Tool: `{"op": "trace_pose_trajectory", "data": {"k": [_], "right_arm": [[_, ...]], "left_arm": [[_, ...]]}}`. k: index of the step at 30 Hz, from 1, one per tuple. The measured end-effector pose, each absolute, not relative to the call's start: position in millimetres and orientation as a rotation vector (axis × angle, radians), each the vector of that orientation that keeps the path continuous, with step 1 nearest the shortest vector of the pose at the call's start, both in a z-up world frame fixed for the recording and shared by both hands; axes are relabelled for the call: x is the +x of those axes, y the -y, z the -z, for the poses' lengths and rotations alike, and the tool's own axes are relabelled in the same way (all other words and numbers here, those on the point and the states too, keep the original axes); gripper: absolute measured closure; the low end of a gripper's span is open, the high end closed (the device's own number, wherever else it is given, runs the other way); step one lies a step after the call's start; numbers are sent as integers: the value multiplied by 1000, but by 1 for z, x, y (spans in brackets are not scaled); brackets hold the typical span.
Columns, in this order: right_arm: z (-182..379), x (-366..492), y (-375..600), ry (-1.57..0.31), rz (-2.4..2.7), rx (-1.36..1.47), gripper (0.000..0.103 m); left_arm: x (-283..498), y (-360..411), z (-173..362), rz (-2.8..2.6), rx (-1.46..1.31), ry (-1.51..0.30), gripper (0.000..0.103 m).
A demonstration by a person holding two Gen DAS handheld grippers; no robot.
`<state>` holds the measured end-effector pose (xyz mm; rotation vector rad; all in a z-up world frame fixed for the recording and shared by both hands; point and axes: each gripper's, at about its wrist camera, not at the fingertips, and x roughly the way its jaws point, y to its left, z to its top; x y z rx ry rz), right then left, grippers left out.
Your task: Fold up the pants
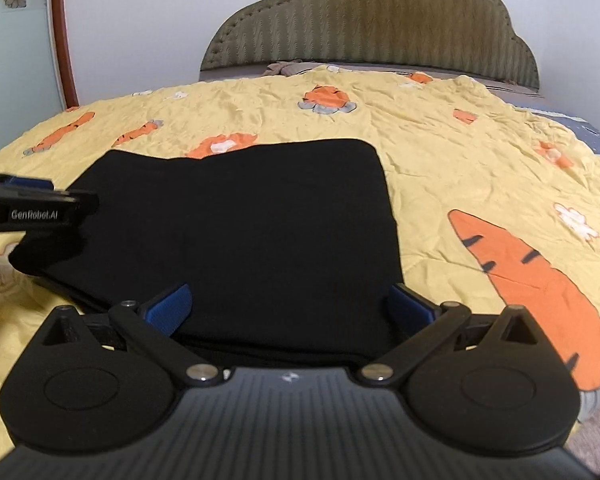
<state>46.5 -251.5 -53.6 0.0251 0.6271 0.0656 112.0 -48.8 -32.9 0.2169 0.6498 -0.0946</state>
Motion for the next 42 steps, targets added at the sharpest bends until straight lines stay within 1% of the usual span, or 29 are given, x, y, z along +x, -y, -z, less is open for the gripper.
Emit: {"op": "trace_pose_trajectory", "data": {"k": [4, 5, 7, 12, 17, 26, 42], "right_arm": [[49, 30, 248, -611, -58, 26, 0], [47, 25, 246, -608, -60, 26, 0], [44, 16, 243, -603, -68, 28, 0], [39, -1, 235, -590, -97, 33, 0], [37, -15, 226, -589, -118, 16, 0], [37, -34, 219, -588, -136, 4, 0], [36, -43, 209, -591, -175, -9, 0]], "left_arm": [[95, 51, 31, 98, 203, -662, 43], [90, 51, 30, 99, 199, -664, 36], [81, 51, 29, 97, 189, -660, 26], [60, 55, 27, 85, 207, -646, 25], [50, 51, 25, 92, 176, -670, 25], [42, 46, 28, 67, 153, -698, 25], [37, 40, 34, 48, 156, -715, 25]]}}
